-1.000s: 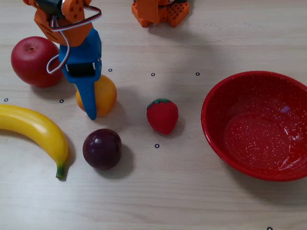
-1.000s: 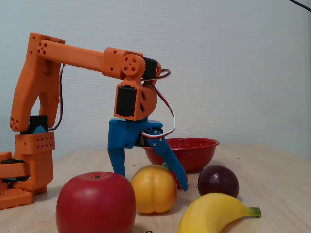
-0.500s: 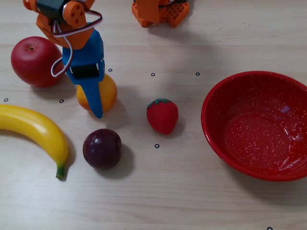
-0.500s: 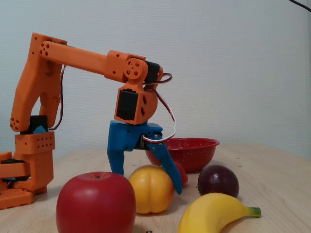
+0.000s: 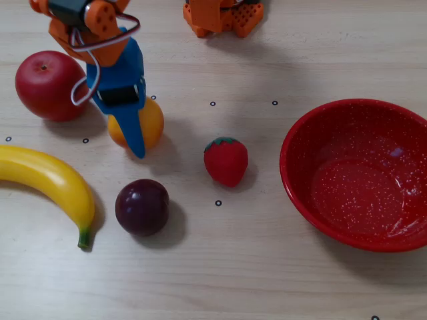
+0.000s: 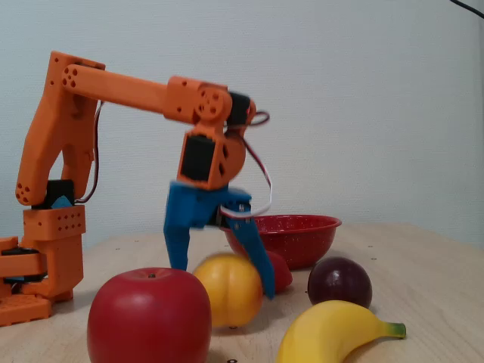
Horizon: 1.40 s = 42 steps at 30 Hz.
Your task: Put the peach in the red bowl.
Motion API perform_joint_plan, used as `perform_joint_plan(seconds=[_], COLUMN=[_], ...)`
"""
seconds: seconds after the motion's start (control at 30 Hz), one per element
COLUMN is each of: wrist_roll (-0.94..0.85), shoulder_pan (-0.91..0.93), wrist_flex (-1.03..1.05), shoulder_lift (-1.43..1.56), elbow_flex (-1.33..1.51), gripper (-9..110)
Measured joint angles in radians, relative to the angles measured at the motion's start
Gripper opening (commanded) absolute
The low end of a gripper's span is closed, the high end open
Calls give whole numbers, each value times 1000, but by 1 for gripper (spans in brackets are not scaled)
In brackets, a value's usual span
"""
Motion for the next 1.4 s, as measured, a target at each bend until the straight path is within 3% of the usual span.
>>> perform_joint_plan(seconds=[0.23,0.47,0.83,1.13,1.17,1.2,1.3,1.4], wrist_roll=[-89,-250,-480,-561,-563,-563,-558,-557], shoulder_pan=[14,288,882,957,956,956,960,960], wrist_flex=[204,207,127,127,127,127,127,129], shoulder_lift=[132,270,321,28,-8,-40,-107,-120], elbow_flex=[-311,-606,-581,-561,-561,-561,-561,-571], gripper=[0,0,0,0,2,11,47,52])
